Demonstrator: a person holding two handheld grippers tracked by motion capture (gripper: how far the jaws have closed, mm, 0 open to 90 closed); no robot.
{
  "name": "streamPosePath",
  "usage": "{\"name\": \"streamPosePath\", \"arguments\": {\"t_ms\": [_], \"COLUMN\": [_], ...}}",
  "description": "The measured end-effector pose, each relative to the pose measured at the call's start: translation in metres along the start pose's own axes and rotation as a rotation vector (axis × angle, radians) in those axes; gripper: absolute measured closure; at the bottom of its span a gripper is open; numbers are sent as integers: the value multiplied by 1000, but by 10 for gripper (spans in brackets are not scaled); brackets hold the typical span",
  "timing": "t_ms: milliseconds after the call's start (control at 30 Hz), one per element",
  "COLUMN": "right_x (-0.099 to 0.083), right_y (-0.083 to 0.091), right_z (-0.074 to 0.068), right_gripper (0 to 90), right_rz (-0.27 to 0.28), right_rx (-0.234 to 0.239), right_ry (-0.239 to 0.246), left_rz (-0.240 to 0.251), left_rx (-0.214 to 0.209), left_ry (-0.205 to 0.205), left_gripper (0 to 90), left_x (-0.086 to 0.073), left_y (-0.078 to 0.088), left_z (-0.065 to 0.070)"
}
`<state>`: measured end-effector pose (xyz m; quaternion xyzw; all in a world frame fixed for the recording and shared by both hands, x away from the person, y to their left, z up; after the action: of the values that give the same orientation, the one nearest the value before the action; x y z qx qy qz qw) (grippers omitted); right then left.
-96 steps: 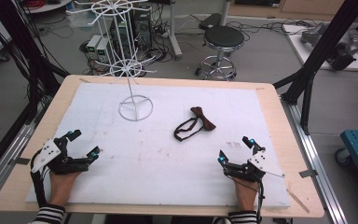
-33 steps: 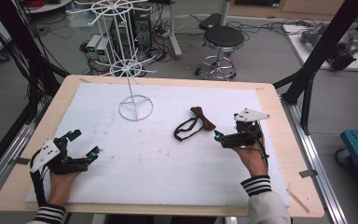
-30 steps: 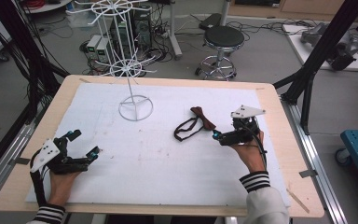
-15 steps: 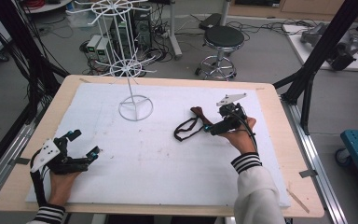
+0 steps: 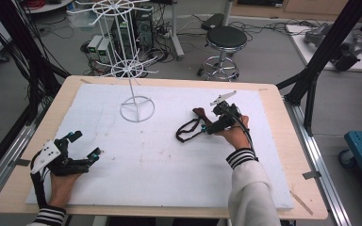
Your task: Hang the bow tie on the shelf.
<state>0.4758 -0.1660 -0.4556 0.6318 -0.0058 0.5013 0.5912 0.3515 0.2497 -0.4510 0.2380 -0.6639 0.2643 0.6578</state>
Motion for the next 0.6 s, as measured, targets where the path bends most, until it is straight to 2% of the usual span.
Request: {"name": "streamPosePath", "arguments": {"t_ms": [133,200,300,533,567,600], "right_x": [-5,-11,-15,-19,-21,-21], "right_y": [-8,-15,-21,-29,-30,-30], "right_z": [1,0,0,2,2,2], "right_gripper": [56,153,171,249,323,323], "right_rz": [-44,-86,-114,-145,-165,-165], "right_rx": [-18,-1,-3,-8,-11,-11], "right_ry": [-18,-20,-10,-14,-18,-18], "left_rz": [0,0,0,1,2,2], "left_rx": [-2,-1,-2,-1,-2,-1], "left_ry": [0,-1,0,-1,1,-2], "left_gripper": [24,24,24,24,24,24], "left_x": [0,0,0,0,0,0], "left_y": [0,0,0,0,0,0], "left_z": [0,0,0,0,0,0]}}
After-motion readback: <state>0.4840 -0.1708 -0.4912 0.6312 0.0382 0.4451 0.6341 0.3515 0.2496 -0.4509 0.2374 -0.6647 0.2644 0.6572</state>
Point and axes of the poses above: each handheld gripper's, and its own axes: y roughly backward along the jaws, x roughly out of its top, z roughly to its right, the point moved 9 cm from there along -y, roughly forward along the jaws, and after that the axes turned 10 degrees about -x, right-handed, at the moved point
